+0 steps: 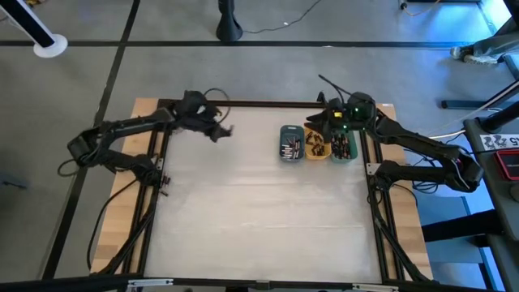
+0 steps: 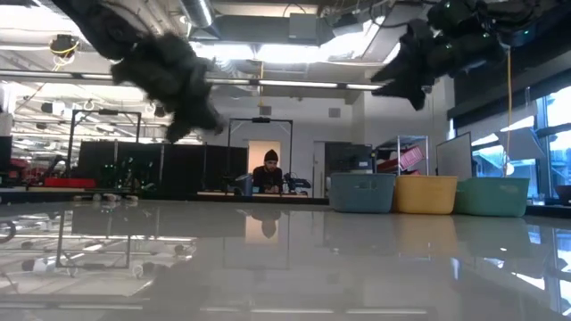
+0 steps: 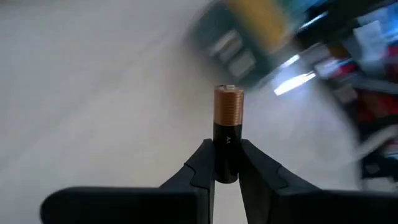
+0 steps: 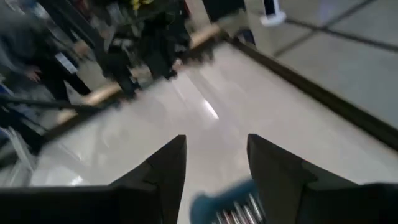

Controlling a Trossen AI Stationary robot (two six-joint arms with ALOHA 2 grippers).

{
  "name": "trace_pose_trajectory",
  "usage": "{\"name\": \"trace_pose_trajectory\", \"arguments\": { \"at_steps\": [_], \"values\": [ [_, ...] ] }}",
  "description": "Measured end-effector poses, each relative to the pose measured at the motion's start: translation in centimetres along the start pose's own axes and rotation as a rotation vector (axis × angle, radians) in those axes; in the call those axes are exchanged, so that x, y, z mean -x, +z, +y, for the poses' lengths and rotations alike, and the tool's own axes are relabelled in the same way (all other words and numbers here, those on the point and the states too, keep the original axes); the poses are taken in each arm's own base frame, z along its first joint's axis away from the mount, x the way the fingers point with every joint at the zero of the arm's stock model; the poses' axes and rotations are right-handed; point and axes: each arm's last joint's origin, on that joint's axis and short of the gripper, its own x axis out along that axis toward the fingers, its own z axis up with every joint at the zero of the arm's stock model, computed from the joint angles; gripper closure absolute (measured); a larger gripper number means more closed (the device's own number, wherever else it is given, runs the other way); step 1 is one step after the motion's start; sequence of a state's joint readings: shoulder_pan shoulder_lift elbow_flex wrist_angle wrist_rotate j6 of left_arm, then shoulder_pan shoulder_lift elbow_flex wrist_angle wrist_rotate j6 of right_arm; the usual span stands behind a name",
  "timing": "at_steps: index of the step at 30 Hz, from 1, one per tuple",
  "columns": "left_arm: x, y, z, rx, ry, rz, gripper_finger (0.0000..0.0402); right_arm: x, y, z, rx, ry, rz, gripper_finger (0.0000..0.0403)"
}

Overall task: Sort batteries
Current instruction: Put the black battery into the green bin

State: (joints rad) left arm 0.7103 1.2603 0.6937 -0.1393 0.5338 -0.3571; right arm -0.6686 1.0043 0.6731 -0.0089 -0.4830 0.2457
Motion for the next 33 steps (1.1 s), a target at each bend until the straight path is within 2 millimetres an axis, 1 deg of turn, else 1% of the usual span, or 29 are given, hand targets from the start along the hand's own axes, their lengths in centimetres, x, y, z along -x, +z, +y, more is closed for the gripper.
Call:
{"name": "trace_pose_trajectory", "arguments": {
  "at_steps": [3,5,7,10,16,21,28,33],
  "values": [
    [-1.0,1.3,-3.8,-0.183,-0.158,-0.188,0.0365,-0.8,0.4,0.6,0.004,0.050,-0.049,0.0230],
    [-1.4,1.8,-6.1,-0.283,-0.217,-0.313,0.0365,-1.6,0.6,1.1,0.020,0.097,-0.075,0.0230],
    [-1.8,1.7,-7.7,-0.345,-0.230,-0.398,0.0361,-2.6,0.5,1.6,0.032,0.139,-0.088,0.0230],
    [-2.3,1.4,-9.3,-0.411,-0.223,-0.484,0.0358,-4.0,0.4,2.4,0.063,0.198,-0.113,0.0230],
    [-3.9,0.4,-11.1,-0.440,-0.228,-0.518,0.0365,-5.8,0.5,4.0,0.133,0.303,-0.211,0.0230],
    [-5.6,-0.3,-11.6,-0.448,-0.258,-0.524,0.0358,-7.2,-0.1,4.5,0.148,0.344,-0.219,0.0230],
    [-8.3,0.3,-12.7,-0.475,-0.266,-0.482,0.0361,-8.9,-1.1,4.7,0.148,0.352,-0.172,0.0230],
    [-9.2,0.6,-12.8,-0.484,-0.261,-0.479,0.0354,-9.1,-1.3,5.4,0.191,0.383,-0.169,0.0230]
  ]
}}
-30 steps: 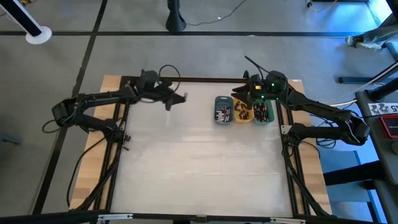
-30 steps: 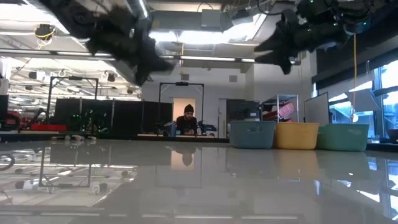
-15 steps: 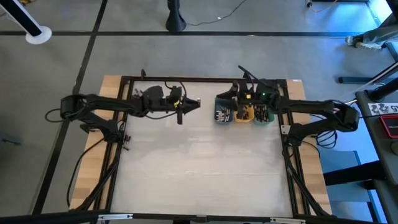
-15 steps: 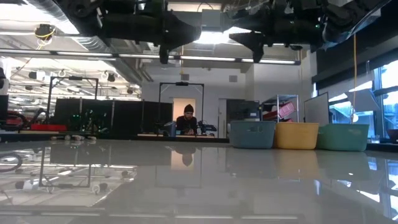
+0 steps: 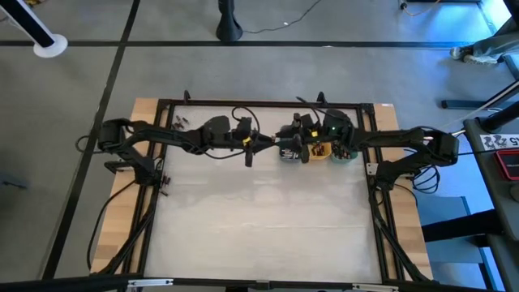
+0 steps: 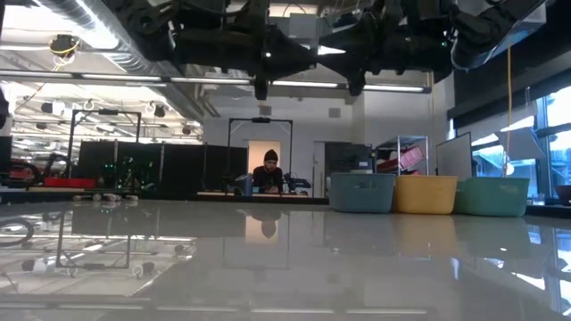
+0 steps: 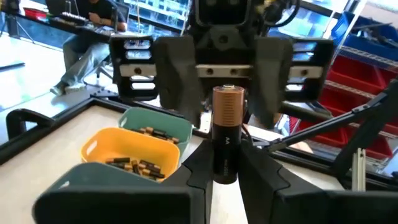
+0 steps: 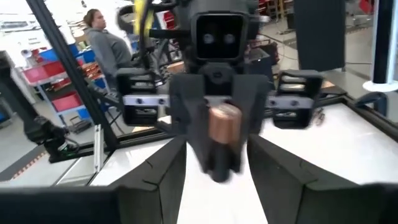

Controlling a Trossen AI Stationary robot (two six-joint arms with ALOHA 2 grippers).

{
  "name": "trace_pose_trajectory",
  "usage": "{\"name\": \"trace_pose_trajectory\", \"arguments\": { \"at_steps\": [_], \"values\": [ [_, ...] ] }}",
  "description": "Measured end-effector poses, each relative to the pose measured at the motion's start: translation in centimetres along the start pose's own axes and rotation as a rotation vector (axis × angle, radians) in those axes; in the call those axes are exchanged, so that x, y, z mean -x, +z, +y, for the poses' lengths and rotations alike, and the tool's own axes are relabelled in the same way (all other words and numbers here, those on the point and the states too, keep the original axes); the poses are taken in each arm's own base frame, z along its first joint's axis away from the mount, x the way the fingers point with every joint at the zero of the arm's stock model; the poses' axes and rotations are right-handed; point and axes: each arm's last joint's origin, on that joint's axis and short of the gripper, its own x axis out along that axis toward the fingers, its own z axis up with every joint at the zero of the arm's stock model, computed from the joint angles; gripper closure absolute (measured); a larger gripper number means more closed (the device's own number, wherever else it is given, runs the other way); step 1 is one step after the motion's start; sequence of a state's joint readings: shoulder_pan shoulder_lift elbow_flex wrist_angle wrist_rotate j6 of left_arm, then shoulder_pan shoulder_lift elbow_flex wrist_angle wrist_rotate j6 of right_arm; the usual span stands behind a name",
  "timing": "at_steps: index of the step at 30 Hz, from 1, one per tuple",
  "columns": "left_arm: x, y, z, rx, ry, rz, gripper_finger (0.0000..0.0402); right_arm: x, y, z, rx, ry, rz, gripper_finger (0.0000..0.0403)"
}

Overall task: Sort batteries
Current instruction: Put the black battery into the green bin

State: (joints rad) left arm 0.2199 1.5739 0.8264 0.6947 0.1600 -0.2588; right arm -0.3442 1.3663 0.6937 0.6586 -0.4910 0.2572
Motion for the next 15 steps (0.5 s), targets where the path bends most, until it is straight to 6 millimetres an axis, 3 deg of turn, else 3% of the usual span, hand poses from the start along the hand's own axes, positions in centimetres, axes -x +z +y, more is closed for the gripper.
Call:
{"name": "trace_pose_trajectory", "arguments": {
  "at_steps": [15],
  "values": [
    [-0.50,-0.75,0.32,0.033,0.013,0.021,0.0359,0.01,-0.02,-0.11,0.003,-0.014,-0.001,0.0230]
  ]
}}
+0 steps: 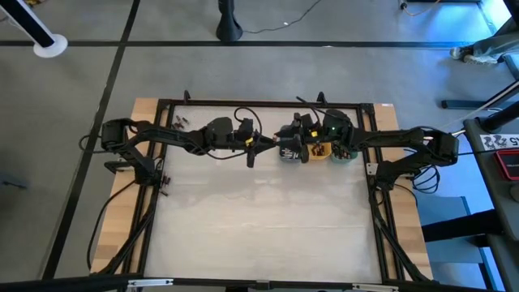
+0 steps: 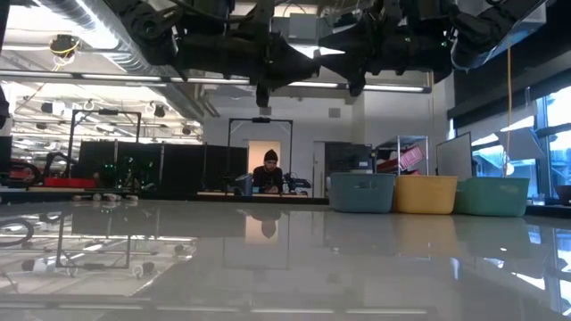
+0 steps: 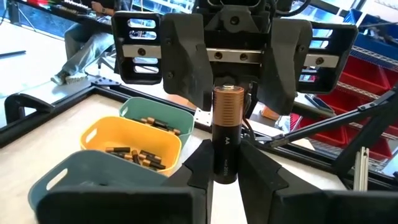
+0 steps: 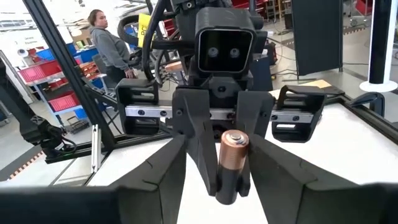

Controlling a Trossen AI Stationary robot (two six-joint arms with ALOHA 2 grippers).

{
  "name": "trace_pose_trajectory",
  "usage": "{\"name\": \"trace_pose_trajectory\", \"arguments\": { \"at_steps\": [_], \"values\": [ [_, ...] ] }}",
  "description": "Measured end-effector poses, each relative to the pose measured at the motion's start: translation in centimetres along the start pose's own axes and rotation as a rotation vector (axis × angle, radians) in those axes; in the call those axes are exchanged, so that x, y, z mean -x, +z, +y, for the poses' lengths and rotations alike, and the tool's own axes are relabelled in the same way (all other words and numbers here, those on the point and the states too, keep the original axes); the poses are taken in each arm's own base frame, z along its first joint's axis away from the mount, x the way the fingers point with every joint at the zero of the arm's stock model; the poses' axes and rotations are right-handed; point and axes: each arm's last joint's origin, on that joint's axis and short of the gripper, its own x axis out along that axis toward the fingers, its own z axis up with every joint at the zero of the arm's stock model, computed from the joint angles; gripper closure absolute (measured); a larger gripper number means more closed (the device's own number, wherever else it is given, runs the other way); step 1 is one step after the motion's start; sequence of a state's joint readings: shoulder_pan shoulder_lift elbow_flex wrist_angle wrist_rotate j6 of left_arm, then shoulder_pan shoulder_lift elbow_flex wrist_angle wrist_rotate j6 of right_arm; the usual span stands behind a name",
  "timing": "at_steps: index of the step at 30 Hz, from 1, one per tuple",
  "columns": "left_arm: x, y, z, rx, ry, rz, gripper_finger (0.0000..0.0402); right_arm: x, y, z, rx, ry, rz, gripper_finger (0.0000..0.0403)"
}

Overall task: Sort batteries
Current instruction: Put the black battery into the green bin

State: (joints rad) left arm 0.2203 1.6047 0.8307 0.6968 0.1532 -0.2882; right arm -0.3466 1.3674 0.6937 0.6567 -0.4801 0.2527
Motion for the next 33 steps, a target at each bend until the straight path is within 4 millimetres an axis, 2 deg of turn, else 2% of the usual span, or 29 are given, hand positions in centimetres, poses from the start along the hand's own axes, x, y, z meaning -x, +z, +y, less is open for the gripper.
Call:
{"name": "trace_pose_trajectory", "arguments": {
  "at_steps": [7,13,18,22,28,33],
  "values": [
    [0.0,0.0,0.0,0.000,0.002,-0.002,0.0356,-0.1,-0.1,-0.1,0.000,-0.024,-0.006,0.0230],
    [0.0,0.0,0.0,0.000,0.004,-0.001,0.0360,-0.8,-0.9,-0.3,-0.014,-0.013,0.000,0.0230],
    [0.0,-0.1,0.0,0.001,0.006,0.005,0.0355,-1.1,-0.6,-0.4,-0.018,-0.006,-0.023,0.0236],
    [0.0,0.0,0.1,0.001,0.008,0.005,0.0358,-1.1,-0.5,-0.4,-0.015,-0.004,-0.028,0.0270],
    [0.0,-0.1,0.1,-0.005,0.013,0.007,0.0353,-1.1,-0.7,-0.4,-0.025,-0.011,-0.008,0.0352],
    [0.0,-0.2,0.2,-0.004,0.019,0.016,0.0332,-1.1,-0.8,-0.5,-0.011,-0.013,-0.003,0.0355]
  ]
}}
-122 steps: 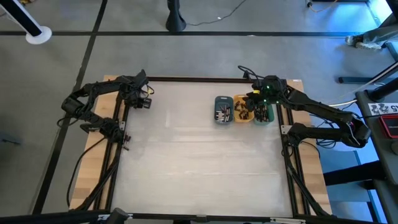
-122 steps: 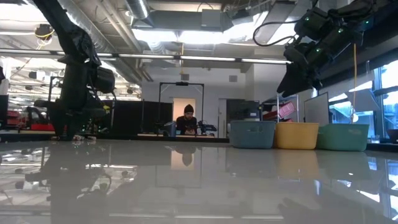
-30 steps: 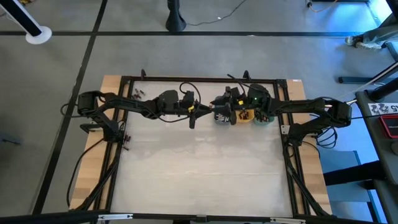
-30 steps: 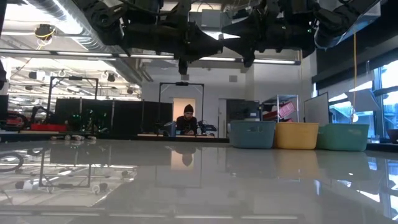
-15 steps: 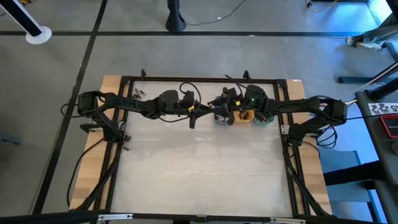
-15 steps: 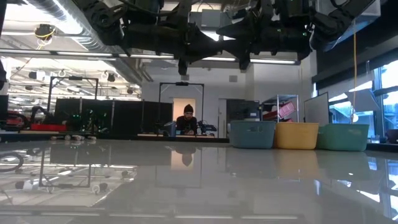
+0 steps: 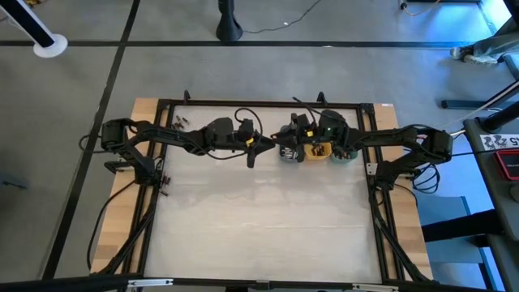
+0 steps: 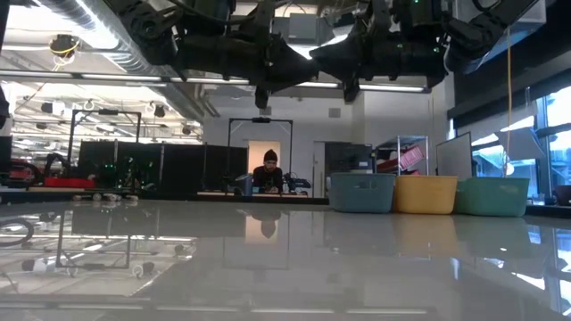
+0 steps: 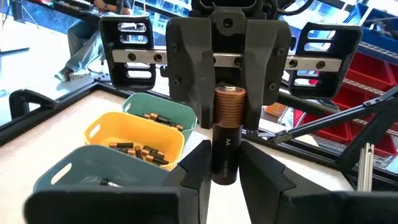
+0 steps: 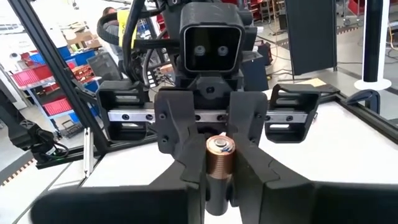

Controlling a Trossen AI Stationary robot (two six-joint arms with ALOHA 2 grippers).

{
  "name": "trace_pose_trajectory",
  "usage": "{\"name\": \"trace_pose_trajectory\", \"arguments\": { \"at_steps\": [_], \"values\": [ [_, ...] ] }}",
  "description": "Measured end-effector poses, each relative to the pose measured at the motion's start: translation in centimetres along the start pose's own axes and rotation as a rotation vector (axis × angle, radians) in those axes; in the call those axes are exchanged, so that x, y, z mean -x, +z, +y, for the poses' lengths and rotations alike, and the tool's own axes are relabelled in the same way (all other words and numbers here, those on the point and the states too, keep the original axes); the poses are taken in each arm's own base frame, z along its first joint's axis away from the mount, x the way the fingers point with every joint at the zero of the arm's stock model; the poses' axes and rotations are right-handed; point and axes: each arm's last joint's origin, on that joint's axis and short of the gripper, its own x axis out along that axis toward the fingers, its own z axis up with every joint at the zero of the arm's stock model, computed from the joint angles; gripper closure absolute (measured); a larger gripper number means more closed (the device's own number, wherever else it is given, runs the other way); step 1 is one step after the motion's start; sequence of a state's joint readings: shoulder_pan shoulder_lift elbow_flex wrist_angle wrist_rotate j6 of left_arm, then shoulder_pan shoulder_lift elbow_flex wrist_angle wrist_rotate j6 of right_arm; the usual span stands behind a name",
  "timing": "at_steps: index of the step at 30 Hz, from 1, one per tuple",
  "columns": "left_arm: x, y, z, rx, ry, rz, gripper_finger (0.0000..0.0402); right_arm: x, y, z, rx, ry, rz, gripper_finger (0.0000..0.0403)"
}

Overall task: Sort batteries
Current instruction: Put the black battery into the green bin

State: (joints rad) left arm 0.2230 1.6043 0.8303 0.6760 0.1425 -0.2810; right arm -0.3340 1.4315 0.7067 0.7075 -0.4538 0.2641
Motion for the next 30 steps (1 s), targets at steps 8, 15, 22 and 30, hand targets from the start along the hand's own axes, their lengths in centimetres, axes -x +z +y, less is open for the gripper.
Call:
{"name": "trace_pose_trajectory", "arguments": {
  "at_steps": [8,15,22,30],
  "values": [
    [0.4,-0.6,1.1,0.080,0.063,0.101,0.0263,0.8,0.2,-0.7,-0.019,-0.041,0.034,0.0355],
    [2.3,0.3,3.2,0.099,0.176,0.202,0.0233,5.6,1.5,-2.4,-0.104,-0.236,0.183,0.0355],
    [3.1,0.3,4.7,0.134,0.240,0.242,0.0232,11.3,-0.2,-2.5,-0.273,-0.598,0.505,0.0355],
    [3.1,0.4,4.8,0.133,0.249,0.235,0.0231,14.4,-2.0,-1.7,-0.356,-0.962,0.767,0.0355]
  ]
}}
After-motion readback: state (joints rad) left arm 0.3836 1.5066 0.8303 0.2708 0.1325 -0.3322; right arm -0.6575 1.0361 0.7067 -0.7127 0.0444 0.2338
